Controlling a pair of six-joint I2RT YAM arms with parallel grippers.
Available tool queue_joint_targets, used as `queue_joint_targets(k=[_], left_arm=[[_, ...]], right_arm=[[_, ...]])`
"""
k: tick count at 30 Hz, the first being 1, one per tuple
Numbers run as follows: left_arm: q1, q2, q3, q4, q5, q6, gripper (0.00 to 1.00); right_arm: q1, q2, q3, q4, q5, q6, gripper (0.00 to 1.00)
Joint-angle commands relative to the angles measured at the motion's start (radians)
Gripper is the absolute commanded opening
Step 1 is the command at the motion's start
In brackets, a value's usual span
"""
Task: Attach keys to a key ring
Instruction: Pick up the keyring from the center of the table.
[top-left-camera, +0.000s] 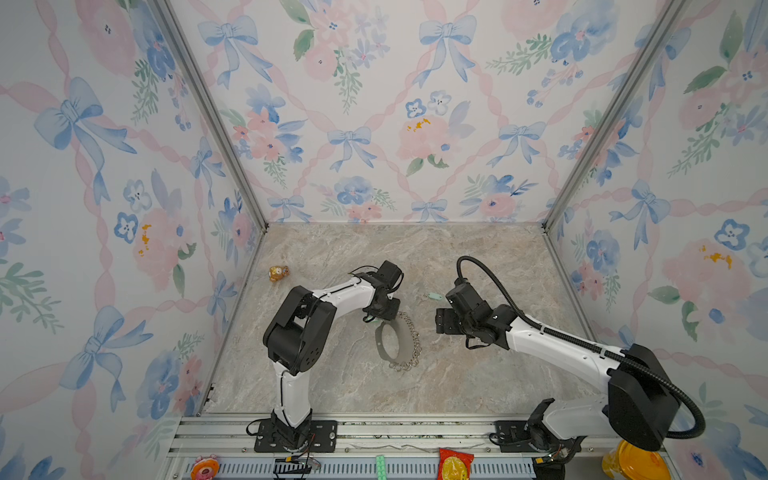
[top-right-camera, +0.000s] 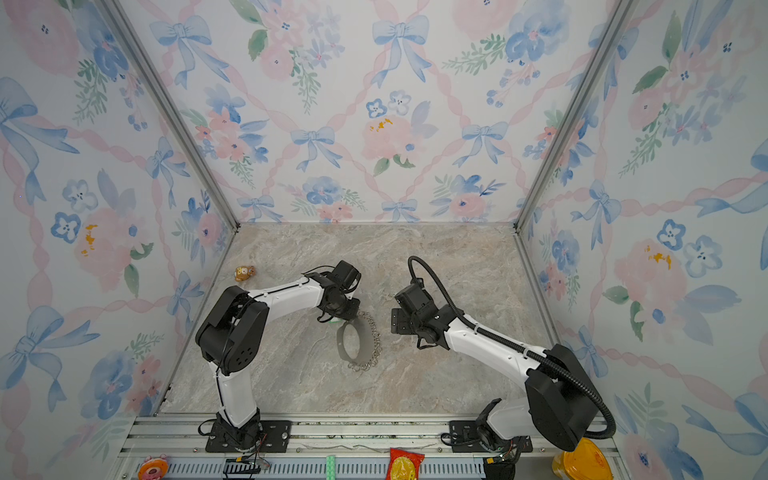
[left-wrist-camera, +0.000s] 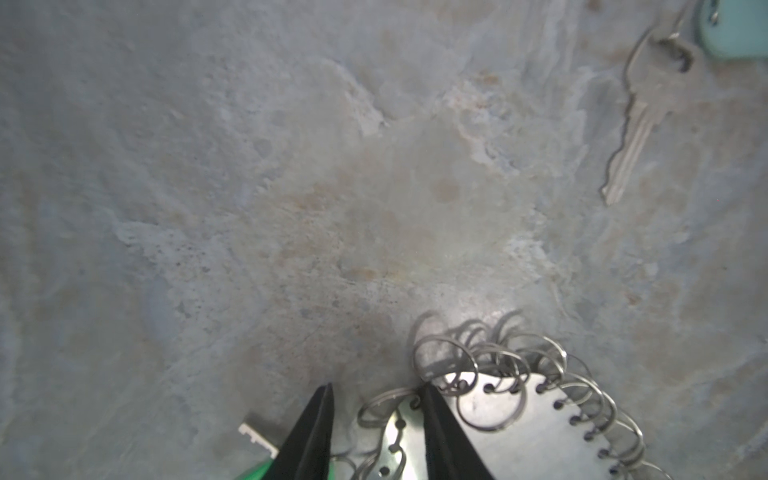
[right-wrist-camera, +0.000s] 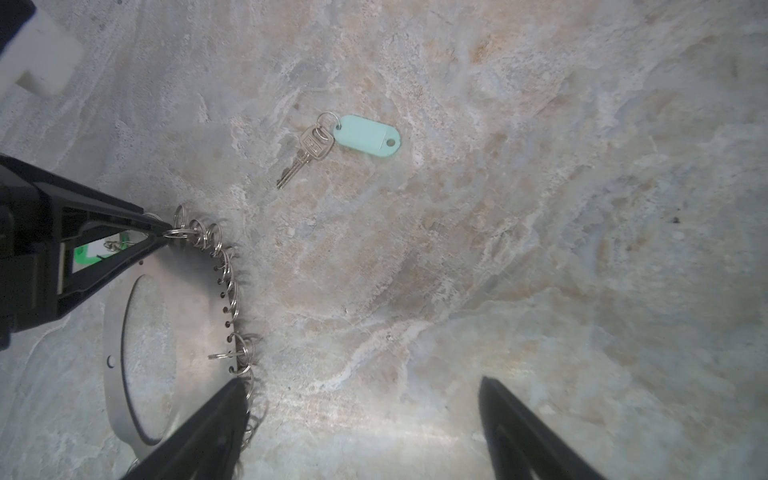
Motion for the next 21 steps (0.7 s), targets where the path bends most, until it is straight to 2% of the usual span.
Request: queue_joint_targets(k=[1,21], left_arm=[[-0.017,0.014,-0.03,-0.038,0.03,-0.014,0.35],[-0.046,-0.071,-0.051,-0.034,-0.056,-0.076,0.01]], right_arm=[[0.001,-0.004,0.028,-0.03,0.021,0.009,0.89],[0.005,-0.007,0.022,-0.033,0.033,0.01,0.89]])
